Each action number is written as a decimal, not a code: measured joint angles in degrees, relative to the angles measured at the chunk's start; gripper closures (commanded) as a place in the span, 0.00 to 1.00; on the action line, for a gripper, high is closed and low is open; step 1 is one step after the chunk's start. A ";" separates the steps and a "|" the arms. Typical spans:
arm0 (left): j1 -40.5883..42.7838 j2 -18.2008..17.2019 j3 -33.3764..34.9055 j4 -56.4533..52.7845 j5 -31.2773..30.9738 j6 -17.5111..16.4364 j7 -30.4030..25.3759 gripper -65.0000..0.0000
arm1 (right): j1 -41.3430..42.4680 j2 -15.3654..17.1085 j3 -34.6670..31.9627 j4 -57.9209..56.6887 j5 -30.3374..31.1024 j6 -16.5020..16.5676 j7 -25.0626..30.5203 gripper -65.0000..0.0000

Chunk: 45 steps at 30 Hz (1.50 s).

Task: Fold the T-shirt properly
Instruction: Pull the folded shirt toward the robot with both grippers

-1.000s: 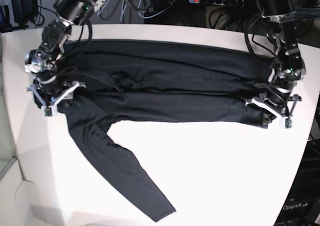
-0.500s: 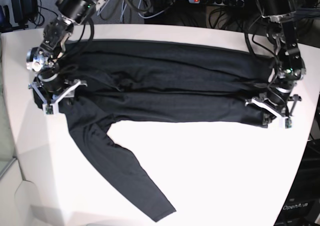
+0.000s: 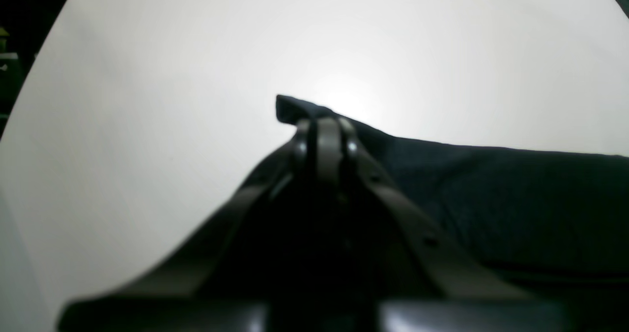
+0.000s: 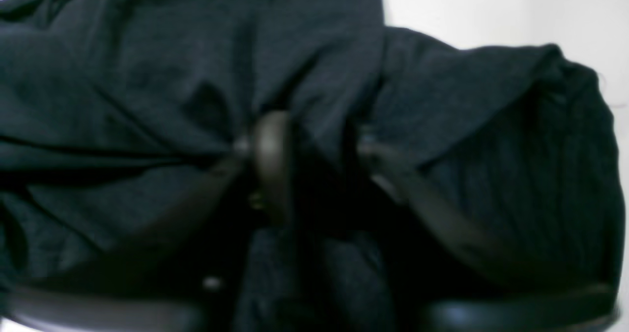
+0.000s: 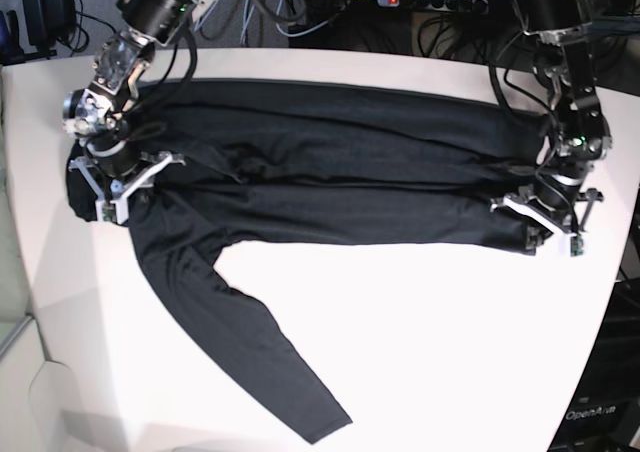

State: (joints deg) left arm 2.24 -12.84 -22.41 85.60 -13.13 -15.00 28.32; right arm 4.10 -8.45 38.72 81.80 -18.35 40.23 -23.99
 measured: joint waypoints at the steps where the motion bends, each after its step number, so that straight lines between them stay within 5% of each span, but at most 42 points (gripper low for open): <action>1: -0.02 0.00 0.00 0.00 0.00 0.00 -0.02 1.00 | 0.00 0.00 0.00 0.00 -0.02 0.00 0.00 0.99; 33: 2.16 0.15 -3.85 3.87 -0.02 0.13 0.72 1.00 | -7.21 -0.83 -0.48 17.14 -0.48 0.02 -0.98 1.00; 36: 3.45 0.22 -4.70 4.46 -0.02 -0.63 0.55 1.00 | -7.85 -0.83 -0.46 17.35 -0.46 0.04 -1.18 1.00; 40: 4.76 0.28 -8.02 6.73 -0.04 -6.71 0.46 1.00 | -8.02 -0.87 0.04 17.81 0.20 0.04 -1.49 1.00; 45: 6.25 1.66 -10.95 7.56 0.00 -8.22 0.28 1.00 | -11.26 -0.94 -0.09 19.12 0.37 0.04 -1.01 1.00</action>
State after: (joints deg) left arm 8.49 -11.18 -33.36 93.17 -13.13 -23.22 28.60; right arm -7.16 -9.39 38.63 100.92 -17.98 40.27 -24.99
